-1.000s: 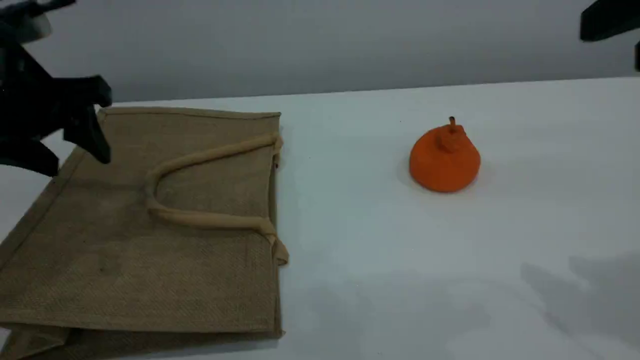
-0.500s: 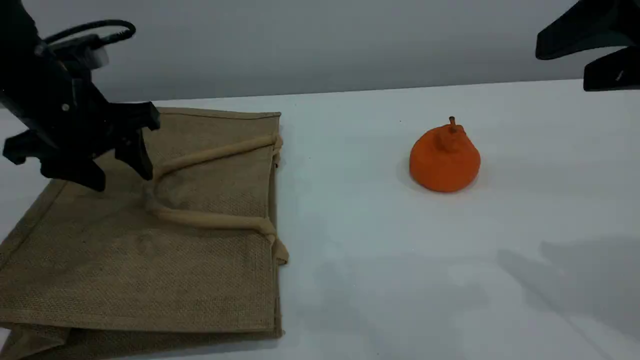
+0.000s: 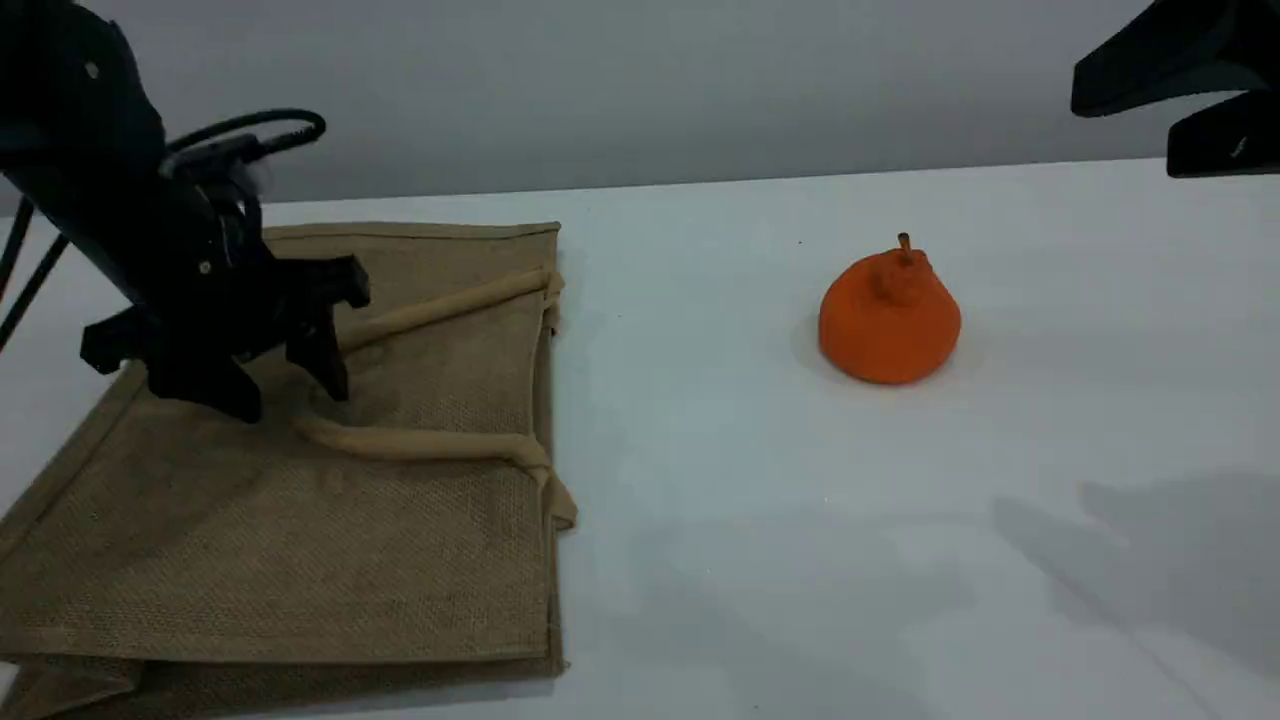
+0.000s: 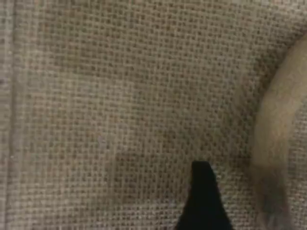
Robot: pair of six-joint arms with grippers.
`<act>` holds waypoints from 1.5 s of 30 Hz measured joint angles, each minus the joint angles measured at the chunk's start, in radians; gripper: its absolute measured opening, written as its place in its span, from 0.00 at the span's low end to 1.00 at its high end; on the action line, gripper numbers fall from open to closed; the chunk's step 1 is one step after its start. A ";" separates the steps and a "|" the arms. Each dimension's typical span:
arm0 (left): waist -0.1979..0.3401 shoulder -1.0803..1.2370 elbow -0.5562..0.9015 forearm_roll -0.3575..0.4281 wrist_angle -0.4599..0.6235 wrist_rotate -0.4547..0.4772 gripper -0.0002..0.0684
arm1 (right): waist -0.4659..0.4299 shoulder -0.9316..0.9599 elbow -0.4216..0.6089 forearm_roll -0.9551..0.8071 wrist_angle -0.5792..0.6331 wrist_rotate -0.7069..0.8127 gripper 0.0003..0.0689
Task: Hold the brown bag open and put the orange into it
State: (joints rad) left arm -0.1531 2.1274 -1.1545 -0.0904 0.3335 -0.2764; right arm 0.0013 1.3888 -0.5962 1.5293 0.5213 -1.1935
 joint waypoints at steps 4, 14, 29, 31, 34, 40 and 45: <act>0.000 0.021 -0.008 0.002 0.009 -0.001 0.63 | 0.000 0.000 0.000 0.021 0.000 -0.021 0.65; 0.000 0.035 -0.026 0.006 0.041 -0.053 0.35 | 0.000 0.000 0.000 0.020 0.000 -0.027 0.65; -0.063 -0.116 -0.263 -0.025 0.381 0.197 0.12 | 0.000 0.005 0.000 0.167 -0.011 -0.151 0.65; -0.086 -0.166 -0.268 -0.025 0.416 0.235 0.12 | 0.000 0.024 -0.001 0.191 -0.016 -0.179 0.65; -0.118 -0.241 -0.268 -0.008 0.476 0.263 0.12 | 0.000 0.069 -0.001 0.219 -0.020 -0.223 0.65; -0.150 -0.366 -0.268 -0.007 0.584 0.301 0.12 | 0.000 0.187 -0.029 0.216 -0.020 -0.335 0.65; -0.150 -0.441 -0.274 -0.004 0.653 0.318 0.12 | 0.000 0.266 -0.084 0.216 -0.020 -0.335 0.65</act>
State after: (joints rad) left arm -0.3027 1.6868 -1.4282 -0.0949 0.9868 0.0421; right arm 0.0013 1.6552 -0.6805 1.7454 0.5012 -1.5283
